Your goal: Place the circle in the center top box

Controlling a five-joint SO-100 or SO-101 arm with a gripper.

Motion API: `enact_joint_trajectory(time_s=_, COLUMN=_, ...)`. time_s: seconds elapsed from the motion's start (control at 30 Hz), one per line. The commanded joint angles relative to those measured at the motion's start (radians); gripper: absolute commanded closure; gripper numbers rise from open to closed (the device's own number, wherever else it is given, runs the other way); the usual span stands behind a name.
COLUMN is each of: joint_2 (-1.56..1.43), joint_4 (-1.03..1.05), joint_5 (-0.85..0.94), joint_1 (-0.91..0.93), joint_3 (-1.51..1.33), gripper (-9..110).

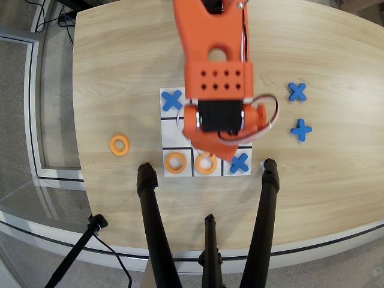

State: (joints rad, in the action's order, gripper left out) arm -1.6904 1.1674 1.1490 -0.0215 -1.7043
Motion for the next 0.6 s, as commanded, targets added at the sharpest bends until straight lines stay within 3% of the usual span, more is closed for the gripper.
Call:
enact_joint_trajectory(time_s=0.0, joint_2=-0.166, joint_4=-0.061, joint_5=0.029, joint_1=0.009, joint_3=-0.147, gripper=89)
enact_joint_trajectory(time_s=0.57, joint_2=-0.896, joint_4=-0.279, joint_5=0.183, joint_1=0.011, joint_3=-0.956, gripper=89)
